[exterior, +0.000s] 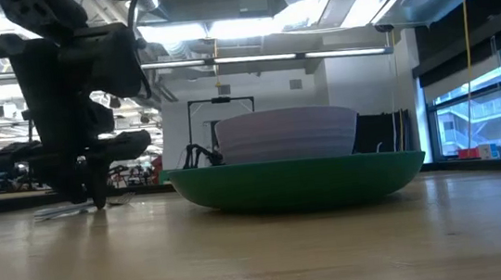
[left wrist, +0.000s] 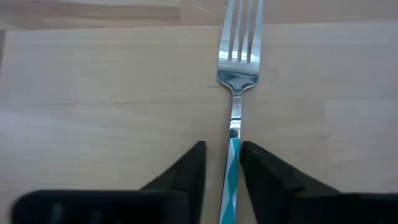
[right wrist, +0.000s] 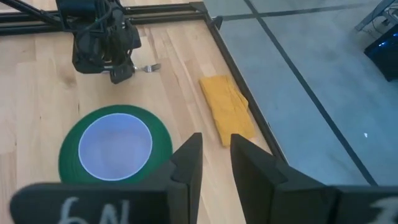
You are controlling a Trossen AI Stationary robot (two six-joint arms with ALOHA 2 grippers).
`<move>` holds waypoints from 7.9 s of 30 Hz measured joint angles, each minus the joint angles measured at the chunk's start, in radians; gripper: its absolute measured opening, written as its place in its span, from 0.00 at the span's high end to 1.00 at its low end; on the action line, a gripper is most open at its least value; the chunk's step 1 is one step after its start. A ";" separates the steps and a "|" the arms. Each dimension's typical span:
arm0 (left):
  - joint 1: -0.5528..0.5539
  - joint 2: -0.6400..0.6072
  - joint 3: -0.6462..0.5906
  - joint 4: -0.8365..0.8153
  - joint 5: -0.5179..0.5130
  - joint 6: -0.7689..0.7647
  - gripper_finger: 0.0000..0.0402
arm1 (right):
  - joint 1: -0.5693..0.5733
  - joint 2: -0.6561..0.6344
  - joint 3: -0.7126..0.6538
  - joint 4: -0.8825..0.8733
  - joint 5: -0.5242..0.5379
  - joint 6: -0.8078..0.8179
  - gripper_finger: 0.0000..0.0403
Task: Set table place
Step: Move the fork to the left side of the green plate, then put the spoon into the white bowl
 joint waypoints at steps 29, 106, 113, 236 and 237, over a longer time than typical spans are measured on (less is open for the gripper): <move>-0.195 0.172 0.398 -0.129 0.016 -0.311 0.96 | 0.000 -0.013 -0.001 -0.002 0.000 -0.080 0.79; 0.129 -0.253 0.432 -0.435 -0.239 0.600 0.86 | 0.463 0.194 -1.277 0.808 -0.593 1.933 0.79; 0.129 -0.253 0.432 -0.434 -0.239 0.599 0.88 | 0.462 0.240 -1.277 0.864 -0.593 1.931 0.79; 0.136 -0.397 0.433 -0.212 -0.382 0.832 0.96 | -0.328 0.497 -0.909 1.002 -1.244 0.694 0.97; 0.136 -0.397 0.433 -0.212 -0.377 0.832 0.96 | -0.328 0.497 -0.909 1.004 -1.244 0.685 0.97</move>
